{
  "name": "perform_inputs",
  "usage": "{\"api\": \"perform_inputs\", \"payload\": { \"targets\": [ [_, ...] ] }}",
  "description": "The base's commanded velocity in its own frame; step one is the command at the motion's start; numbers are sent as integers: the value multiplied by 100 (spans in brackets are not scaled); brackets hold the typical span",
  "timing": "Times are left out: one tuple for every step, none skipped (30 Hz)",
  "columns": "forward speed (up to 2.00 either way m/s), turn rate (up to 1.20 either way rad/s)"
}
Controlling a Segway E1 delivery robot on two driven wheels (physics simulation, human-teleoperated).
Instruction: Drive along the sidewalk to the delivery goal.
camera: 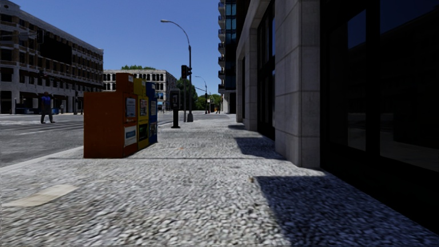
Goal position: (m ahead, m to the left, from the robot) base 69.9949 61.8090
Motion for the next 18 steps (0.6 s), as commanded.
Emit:
{"api": "perform_inputs", "payload": {
  "targets": [
    [200,0],
    [200,0],
    [200,0],
    [200,0],
    [200,0],
    [200,0],
    [200,0],
    [200,0],
    [200,0],
    [200,0],
    [200,0],
    [200,0],
    [200,0],
    [200,0],
    [200,0],
    [200,0],
    [200,0],
    [200,0]
  ]
}}
